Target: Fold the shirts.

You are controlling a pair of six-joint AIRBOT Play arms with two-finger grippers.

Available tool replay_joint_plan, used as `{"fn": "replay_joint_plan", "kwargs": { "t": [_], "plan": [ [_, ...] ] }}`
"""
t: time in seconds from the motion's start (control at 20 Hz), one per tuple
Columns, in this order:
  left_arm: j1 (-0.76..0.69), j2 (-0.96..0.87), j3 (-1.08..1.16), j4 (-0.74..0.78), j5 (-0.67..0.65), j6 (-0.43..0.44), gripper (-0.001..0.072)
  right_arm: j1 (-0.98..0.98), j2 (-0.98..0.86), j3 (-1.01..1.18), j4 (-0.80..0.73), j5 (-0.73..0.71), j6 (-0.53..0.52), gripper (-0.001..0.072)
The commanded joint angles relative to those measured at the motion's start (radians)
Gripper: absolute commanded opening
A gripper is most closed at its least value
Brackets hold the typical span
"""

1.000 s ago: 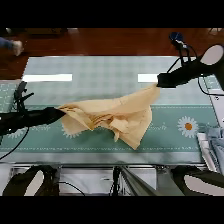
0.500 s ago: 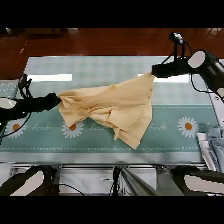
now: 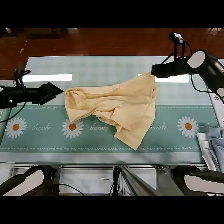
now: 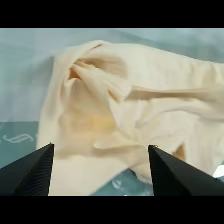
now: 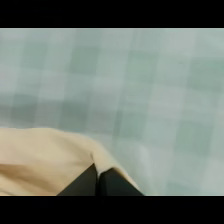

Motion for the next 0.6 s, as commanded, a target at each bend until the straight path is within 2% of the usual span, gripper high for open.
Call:
{"fn": "replay_joint_plan", "kwargs": {
  "t": [0.0, 0.1, 0.3, 0.55],
  "plan": [
    [-0.036, -0.003, 0.073, -0.004, -0.253, -0.016, 0.0720, 0.001, 0.000, 0.000, 0.001, 0.019, -0.011, 0.0021],
    [-0.135, -0.011, 0.067, -0.004, -0.193, -0.061, 0.0720, 0.001, 0.000, 0.000, 0.001, 0.027, -0.011, 0.0021],
    [-0.340, -0.066, 0.068, -0.005, 0.039, -0.158, 0.0720, 0.001, 0.000, 0.000, 0.000, 0.060, -0.025, 0.0022],
    [-0.434, -0.222, 0.068, -0.006, 0.083, -0.242, 0.0720, 0.001, 0.000, 0.000, -0.037, 0.088, -0.037, 0.0022]
  ]
}}
